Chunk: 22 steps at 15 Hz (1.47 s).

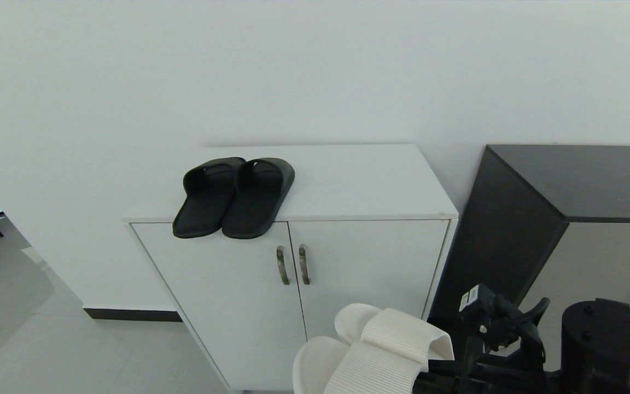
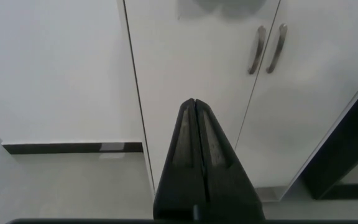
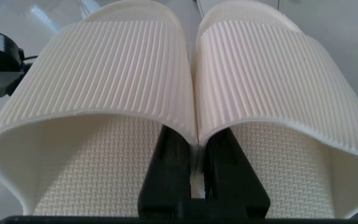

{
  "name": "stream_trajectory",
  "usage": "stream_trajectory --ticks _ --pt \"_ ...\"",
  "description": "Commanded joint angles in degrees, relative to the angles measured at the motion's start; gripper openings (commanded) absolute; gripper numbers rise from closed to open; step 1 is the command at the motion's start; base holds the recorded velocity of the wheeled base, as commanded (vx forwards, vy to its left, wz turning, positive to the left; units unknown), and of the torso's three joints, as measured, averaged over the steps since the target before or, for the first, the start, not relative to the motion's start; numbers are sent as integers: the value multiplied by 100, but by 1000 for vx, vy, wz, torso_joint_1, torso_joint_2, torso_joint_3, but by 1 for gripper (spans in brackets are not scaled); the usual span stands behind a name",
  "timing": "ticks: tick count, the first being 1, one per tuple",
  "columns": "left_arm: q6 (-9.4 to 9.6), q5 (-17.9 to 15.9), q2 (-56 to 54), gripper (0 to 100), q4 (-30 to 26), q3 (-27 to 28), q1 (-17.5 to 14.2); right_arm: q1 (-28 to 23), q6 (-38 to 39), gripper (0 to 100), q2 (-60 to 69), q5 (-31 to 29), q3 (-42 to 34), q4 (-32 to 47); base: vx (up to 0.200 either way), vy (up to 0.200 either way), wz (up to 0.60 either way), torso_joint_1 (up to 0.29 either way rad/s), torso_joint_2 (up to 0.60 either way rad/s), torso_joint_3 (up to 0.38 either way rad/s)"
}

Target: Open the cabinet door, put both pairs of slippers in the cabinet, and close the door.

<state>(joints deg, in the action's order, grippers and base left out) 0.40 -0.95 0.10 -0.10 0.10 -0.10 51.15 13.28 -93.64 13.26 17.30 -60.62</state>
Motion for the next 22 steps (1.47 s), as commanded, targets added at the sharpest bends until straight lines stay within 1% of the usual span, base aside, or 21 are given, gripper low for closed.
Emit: stream_trajectory --ticks 1,6,7,9,12,13,14,15,16,17,18,19,20,21,22 --pt "-5 -2 -1 100 1 -1 1 18 0 0 82 1 -7 -2 0 0 0 -237 525 286" --pt "-5 7 -1 100 1 -1 -8 18 -9 0 161 1 -16 7 0 0 0 -218 514 288" --pt "13 -2 -1 100 -8 -1 1 18 -9 0 153 1 -42 7 0 0 0 -203 496 286" --pt "118 7 -1 100 -8 -1 1 18 -18 0 161 -8 -78 7 0 0 0 -200 491 286" --pt "-93 51 -1 100 10 -1 1 18 -185 0 135 1 -86 7 0 0 0 -188 484 287" --pt "-93 262 -10 100 98 -1 1 62 -194 0 135 1 -69 7 0 0 0 -178 471 290" --pt "-234 622 -1 100 326 17 1 106 -194 0 135 1 -78 7 0 0 0 -163 456 281" --pt "-620 517 8 100 643 219 1 106 -194 0 135 1 -86 7 0 0 0 -173 466 290" --pt "-752 16 210 100 563 658 10 106 -194 0 126 10 -86 7 0 0 0 -168 461 290" --pt "-638 -555 632 100 265 939 10 106 -194 0 117 10 -86 7 0 0 0 -159 466 300" --pt "-603 -1021 1063 100 221 1186 27 106 -194 0 117 10 -86 7 0 0 0 -144 452 305" --pt "-699 -1452 1599 100 238 1449 36 106 -203 0 126 10 -86 7 0 0 0 -154 456 315" --pt "-822 -1636 1941 100 256 1695 36 106 -194 0 144 1 -86 -2 0 0 0 -124 452 325" --pt "-963 -1891 2407 100 282 2091 62 106 -203 0 153 1 -86 -2 0 0 0 -119 456 334" --pt "-963 -2208 2847 100 291 2398 80 106 -203 0 135 10 -78 -2 0 0 0 -80 369 261"
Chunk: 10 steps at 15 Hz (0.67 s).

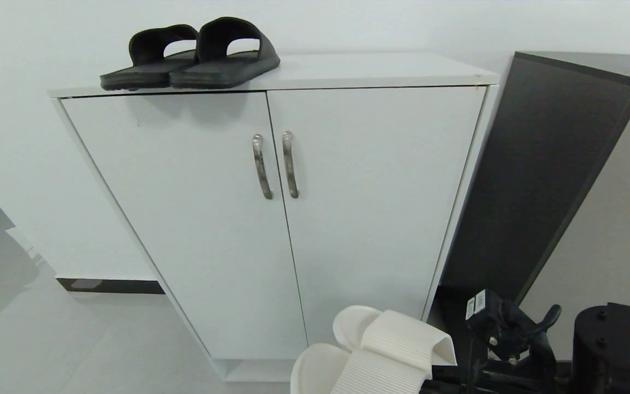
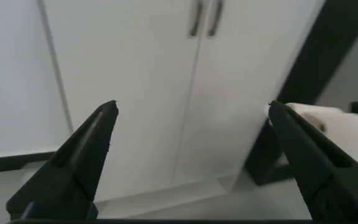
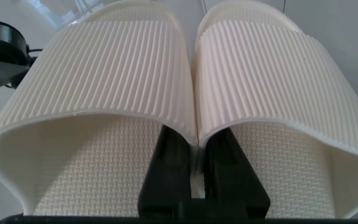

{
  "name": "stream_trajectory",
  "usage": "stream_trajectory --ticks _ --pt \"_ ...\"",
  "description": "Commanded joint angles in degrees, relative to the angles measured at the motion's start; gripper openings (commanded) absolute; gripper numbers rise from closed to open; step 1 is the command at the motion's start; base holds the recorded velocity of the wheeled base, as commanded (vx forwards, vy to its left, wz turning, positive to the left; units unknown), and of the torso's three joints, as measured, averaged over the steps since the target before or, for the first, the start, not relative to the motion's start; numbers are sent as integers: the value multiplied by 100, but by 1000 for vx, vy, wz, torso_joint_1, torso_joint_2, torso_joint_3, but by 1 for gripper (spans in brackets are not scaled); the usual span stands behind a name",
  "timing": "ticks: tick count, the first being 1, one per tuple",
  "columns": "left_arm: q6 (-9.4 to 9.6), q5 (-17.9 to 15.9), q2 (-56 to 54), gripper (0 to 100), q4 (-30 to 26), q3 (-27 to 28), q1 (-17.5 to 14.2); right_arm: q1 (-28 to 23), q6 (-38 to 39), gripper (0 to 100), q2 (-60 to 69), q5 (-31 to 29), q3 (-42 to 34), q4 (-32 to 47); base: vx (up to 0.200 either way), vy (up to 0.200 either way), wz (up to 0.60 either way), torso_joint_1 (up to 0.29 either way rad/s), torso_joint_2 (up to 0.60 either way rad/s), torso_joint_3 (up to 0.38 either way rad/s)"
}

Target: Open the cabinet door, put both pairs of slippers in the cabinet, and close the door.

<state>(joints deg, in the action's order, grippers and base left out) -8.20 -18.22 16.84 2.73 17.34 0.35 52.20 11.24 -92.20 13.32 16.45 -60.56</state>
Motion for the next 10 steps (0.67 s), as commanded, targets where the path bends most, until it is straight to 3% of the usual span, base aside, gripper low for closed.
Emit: stream_trajectory --ticks 1,3,5,7,8,9,10 --pt "-102 -885 1648 100 8 1026 35 1 1 0 -35 4 8 1 0 0 0 -56 203 119" --pt "-94 -1438 2526 100 8 1562 35 9 -78 0 -105 4 8 -8 0 0 0 -27 95 36" --pt "-85 -1711 3300 100 105 1984 105 9 -157 0 -123 -5 25 1 0 0 0 0 0 0" --pt "-146 -2264 3449 100 500 2055 457 97 -166 0 -123 12 25 1 0 0 0 0 0 0" --pt "-252 -2502 3432 100 623 2072 808 124 -166 0 -123 12 8 1 0 0 0 0 0 0" --pt "-683 -2590 3467 100 650 2257 1687 150 -166 0 -114 12 -1 1 0 0 0 0 0 0" --pt "-1025 -2590 3634 100 685 2389 2223 150 -166 0 -114 12 8 1 0 0 0 0 0 0"
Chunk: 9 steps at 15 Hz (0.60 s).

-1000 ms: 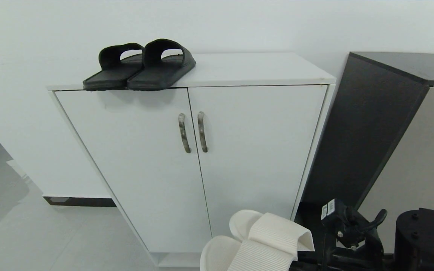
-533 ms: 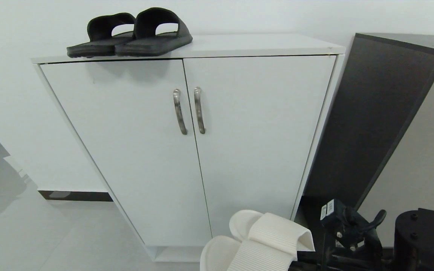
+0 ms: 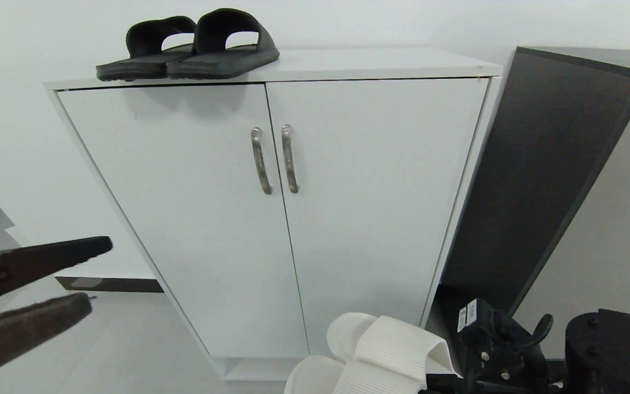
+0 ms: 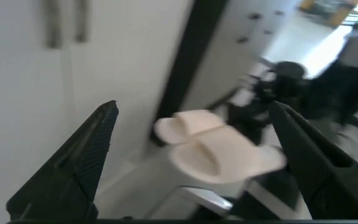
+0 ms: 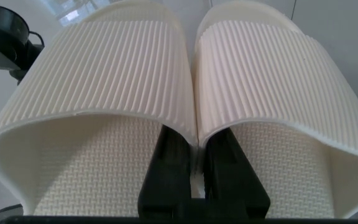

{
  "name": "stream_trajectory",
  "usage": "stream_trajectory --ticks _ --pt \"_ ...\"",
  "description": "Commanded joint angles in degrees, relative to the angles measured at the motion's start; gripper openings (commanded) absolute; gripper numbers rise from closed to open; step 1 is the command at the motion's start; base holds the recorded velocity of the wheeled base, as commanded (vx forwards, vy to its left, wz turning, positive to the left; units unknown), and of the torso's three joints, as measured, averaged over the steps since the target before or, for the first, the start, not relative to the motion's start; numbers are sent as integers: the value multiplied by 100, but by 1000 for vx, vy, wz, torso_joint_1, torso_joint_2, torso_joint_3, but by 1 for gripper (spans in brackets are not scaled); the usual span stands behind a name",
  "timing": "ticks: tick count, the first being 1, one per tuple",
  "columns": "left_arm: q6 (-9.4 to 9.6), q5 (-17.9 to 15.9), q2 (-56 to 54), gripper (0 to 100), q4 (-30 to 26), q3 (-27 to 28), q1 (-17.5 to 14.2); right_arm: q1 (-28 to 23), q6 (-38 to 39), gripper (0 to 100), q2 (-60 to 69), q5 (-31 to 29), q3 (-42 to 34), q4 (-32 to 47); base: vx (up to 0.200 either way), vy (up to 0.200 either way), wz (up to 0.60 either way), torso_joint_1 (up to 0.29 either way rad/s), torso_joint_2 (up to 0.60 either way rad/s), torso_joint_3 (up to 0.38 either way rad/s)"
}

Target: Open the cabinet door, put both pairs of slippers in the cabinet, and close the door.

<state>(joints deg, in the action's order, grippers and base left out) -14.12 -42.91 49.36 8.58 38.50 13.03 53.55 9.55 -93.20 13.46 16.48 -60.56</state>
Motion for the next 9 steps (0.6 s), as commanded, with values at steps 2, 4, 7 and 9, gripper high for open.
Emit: stream_trajectory --ticks 2,4,7,9 --pt "-548 -112 1067 100 513 430 1246 15 3 0 -23 -1 4 1 0 0 0 0 0 0" --pt "-531 503 1823 100 1286 430 1492 6 3 0 -32 -1 4 1 0 0 0 0 0 0" --pt "-619 1566 2377 100 2016 527 2177 15 3 0 -41 -10 22 1 0 0 0 0 0 0" --pt "-970 1558 2702 100 2007 844 2098 15 3 0 -67 -10 22 1 0 0 0 0 0 0"
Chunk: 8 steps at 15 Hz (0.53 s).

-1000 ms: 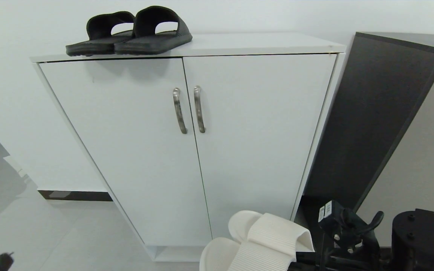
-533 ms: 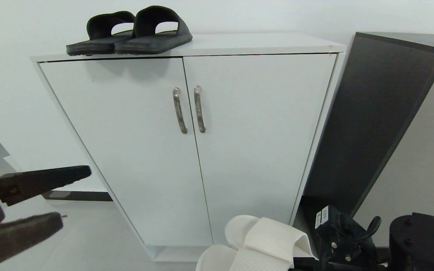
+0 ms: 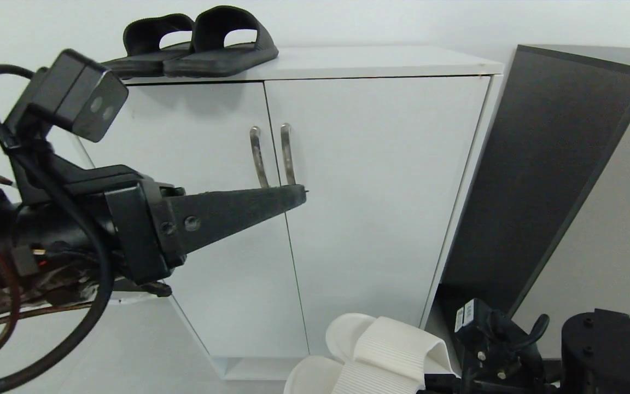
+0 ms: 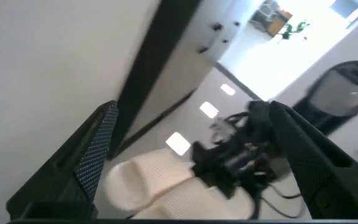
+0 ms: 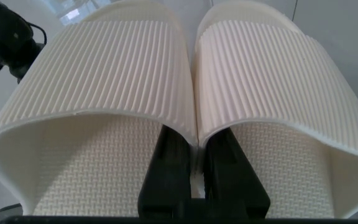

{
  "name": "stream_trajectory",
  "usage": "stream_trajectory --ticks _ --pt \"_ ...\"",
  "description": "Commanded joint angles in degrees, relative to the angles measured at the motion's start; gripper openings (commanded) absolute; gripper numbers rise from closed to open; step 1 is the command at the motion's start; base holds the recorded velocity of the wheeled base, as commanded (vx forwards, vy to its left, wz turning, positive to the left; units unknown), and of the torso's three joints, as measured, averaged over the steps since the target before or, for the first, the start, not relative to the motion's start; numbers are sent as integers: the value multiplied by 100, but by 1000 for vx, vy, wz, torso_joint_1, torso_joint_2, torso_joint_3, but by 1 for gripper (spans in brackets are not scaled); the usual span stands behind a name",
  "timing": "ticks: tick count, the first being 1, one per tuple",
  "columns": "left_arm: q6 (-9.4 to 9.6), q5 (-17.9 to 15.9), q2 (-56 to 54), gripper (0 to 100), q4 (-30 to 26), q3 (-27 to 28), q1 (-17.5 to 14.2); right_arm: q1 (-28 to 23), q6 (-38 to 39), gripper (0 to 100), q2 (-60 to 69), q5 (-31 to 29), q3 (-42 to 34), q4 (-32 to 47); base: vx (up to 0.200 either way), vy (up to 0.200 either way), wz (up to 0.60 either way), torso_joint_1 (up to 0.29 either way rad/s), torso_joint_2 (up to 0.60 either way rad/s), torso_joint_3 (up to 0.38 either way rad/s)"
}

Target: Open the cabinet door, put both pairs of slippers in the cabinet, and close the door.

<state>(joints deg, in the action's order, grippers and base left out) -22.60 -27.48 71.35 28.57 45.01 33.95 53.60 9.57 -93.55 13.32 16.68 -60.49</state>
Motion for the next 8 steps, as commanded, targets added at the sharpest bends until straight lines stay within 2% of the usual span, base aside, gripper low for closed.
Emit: stream_trajectory --ticks 1,3,6,8 --pt "-148 -3 626 100 17 280 -117 10 1 0 -49 4 2 2 0 0 0 0 0 0" --pt "-148 6 1004 100 25 623 -495 10 -8 0 -137 4 37 -7 0 0 0 0 0 0" --pt "-139 -12 1065 100 17 808 -820 1 -69 0 -172 -14 37 2 0 0 0 0 0 0" --pt "-69 41 1179 100 8 984 -1022 1 -78 0 -225 -14 11 2 0 0 0 0 0 0"
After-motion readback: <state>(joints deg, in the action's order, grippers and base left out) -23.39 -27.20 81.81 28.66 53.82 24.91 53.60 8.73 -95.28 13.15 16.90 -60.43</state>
